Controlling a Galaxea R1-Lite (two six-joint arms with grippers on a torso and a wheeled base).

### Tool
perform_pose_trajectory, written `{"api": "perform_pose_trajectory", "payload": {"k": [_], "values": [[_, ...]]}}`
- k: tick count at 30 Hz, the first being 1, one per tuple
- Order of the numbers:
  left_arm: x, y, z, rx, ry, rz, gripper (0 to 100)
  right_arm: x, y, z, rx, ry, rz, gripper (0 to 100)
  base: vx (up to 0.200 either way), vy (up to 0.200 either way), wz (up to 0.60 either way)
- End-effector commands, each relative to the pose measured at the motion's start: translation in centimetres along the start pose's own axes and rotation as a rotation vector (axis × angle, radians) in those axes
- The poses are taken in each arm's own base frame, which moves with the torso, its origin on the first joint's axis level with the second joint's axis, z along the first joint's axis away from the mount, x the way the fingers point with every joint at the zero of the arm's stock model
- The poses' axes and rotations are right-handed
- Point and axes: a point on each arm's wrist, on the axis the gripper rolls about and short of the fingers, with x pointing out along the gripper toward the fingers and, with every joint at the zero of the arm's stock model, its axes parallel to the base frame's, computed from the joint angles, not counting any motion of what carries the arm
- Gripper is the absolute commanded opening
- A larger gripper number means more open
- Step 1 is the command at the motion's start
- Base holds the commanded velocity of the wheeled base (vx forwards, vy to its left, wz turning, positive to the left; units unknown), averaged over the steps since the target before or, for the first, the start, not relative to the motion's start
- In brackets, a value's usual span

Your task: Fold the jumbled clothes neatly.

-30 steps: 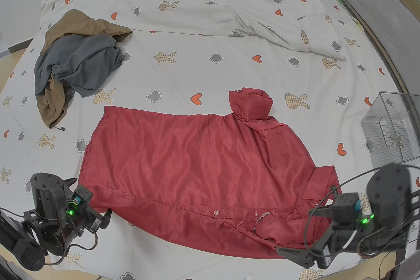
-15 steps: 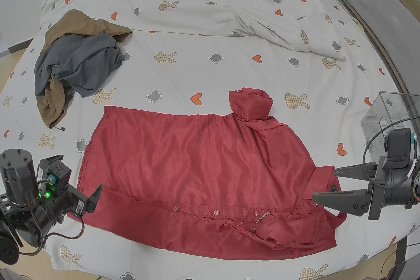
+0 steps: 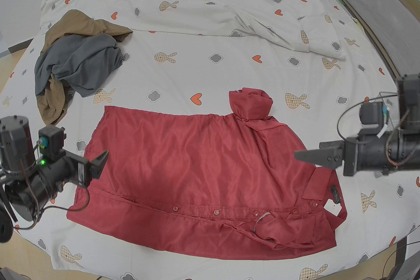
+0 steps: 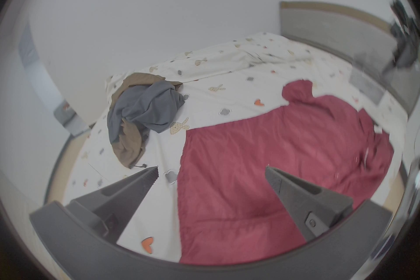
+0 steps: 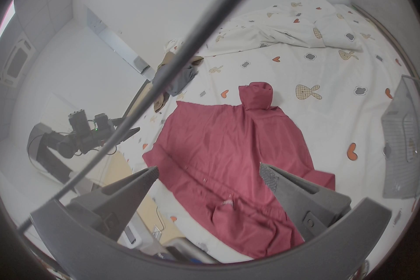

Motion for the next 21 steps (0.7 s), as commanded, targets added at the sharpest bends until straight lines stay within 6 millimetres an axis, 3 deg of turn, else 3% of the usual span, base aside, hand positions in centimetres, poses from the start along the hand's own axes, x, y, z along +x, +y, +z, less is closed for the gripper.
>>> {"api": "perform_pose_trajectory", "payload": {"k": [1, 5, 8, 14, 15, 18, 21], "values": [[6.5, 0.2, 4.1, -0.285, 0.066, -0.066, 100, 9.6, -8.1, 4.5, 0.145, 0.004, -0.030, 100, 0.000, 0.000, 0.00], [5.4, 1.3, 6.9, -0.501, 0.131, -0.313, 100, 14.9, -10.6, 5.9, 0.197, 0.007, -0.050, 100, 0.000, 0.000, 0.00], [4.6, 2.9, 7.7, -0.615, 0.146, -0.460, 100, 17.2, -11.6, 6.5, 0.215, -0.016, -0.111, 100, 0.000, 0.000, 0.00], [3.3, 3.7, 7.2, -0.623, 0.139, -0.513, 100, 18.2, -12.0, 6.7, 0.217, -0.045, -0.200, 100, 0.000, 0.000, 0.00], [2.1, 3.9, 7.4, -0.578, 0.102, -0.519, 100, 18.5, -12.2, 6.7, 0.218, -0.043, -0.206, 100, 0.000, 0.000, 0.00], [1.3, 3.9, 7.7, -0.514, 0.064, -0.524, 100, 18.9, -12.7, 6.8, 0.220, -0.048, -0.210, 100, 0.000, 0.000, 0.00], [0.8, 4.0, 7.0, -0.446, 0.043, -0.464, 100, 19.1, -14.7, 7.2, 0.232, -0.064, -0.243, 100, 0.000, 0.000, 0.00]]}}
